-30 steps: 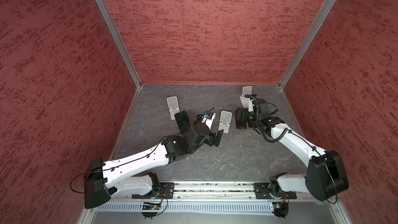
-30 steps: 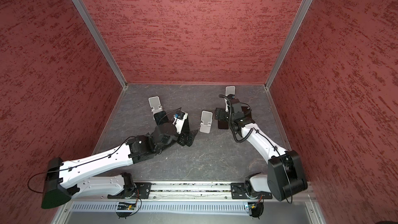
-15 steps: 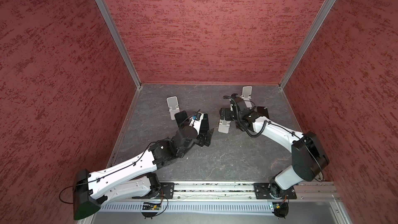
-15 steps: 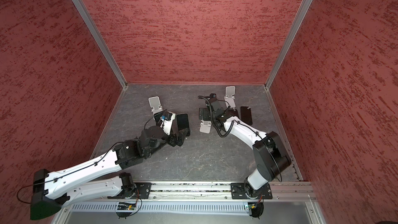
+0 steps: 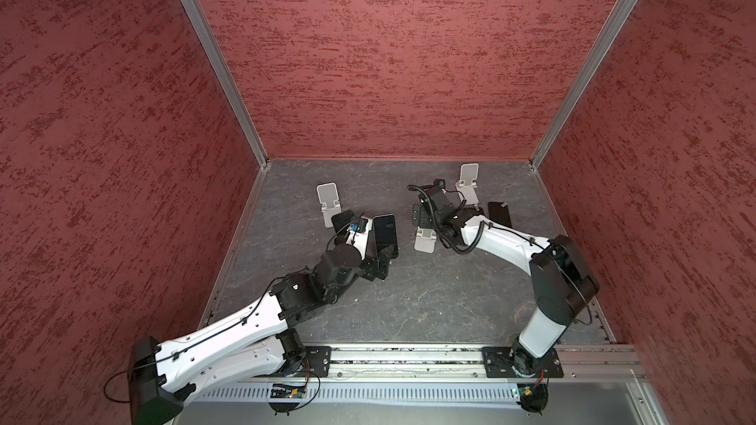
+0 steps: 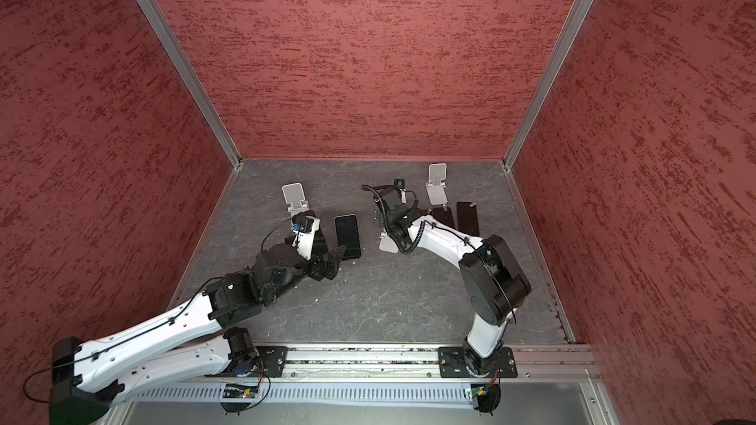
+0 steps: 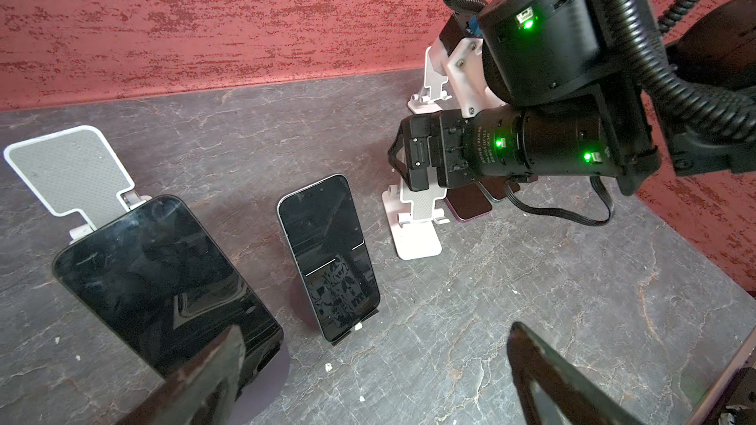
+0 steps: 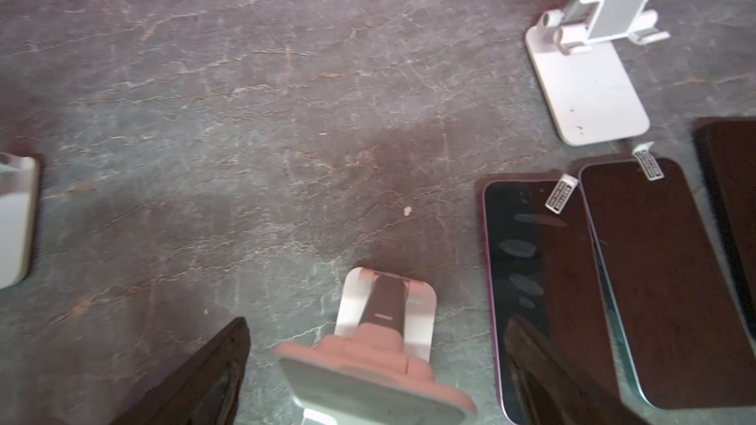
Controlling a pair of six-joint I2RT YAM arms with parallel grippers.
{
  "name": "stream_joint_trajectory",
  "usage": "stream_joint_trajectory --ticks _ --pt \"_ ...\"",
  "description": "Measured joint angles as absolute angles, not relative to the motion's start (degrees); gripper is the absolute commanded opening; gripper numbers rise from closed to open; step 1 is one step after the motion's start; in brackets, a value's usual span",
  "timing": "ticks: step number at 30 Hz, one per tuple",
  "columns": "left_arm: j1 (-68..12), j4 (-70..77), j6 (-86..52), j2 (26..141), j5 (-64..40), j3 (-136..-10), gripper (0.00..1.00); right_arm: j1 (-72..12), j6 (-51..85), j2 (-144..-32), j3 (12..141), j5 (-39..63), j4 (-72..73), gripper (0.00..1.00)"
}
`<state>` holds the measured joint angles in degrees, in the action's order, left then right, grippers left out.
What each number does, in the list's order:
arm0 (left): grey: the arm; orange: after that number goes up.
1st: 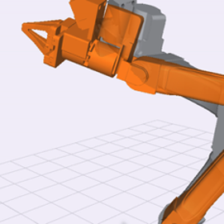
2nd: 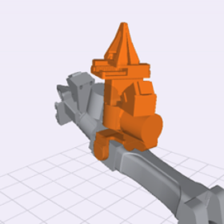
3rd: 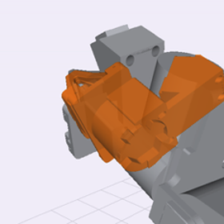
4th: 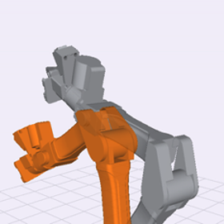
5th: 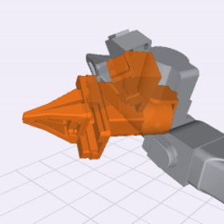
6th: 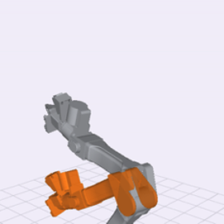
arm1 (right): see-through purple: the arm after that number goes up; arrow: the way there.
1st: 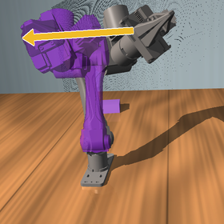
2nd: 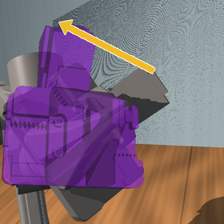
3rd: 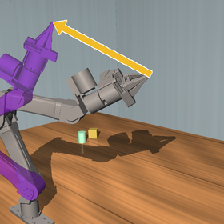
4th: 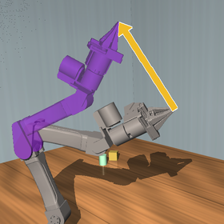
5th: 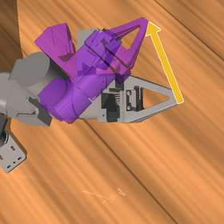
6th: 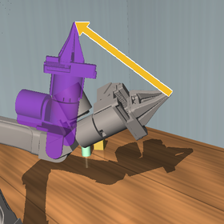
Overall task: Remove the phone from the phone stand
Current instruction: Pick up the phone stand from the center of the table.
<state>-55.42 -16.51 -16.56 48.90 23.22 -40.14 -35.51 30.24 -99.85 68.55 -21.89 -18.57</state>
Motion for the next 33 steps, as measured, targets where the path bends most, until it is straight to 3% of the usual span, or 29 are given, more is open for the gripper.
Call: stream_joint_trajectory --ticks 9,24,33 --pt "-52.4 -16.3 -17.2 46.9 20.2 -38.4 1.0 -35.9 33.9 -103.4 70.9 -24.2 -21.2 0.86" --pt "-49.7 -15.3 -17.3 46.4 16.4 -36.2 0.99 -36.6 37.0 -104.3 71.6 -24.4 -21.7 0.62" --pt "-49.2 -15.0 -17.4 44.5 15.4 -34.6 1.0 -36.6 35.8 -104.3 71.6 -24.3 -21.5 0.6"
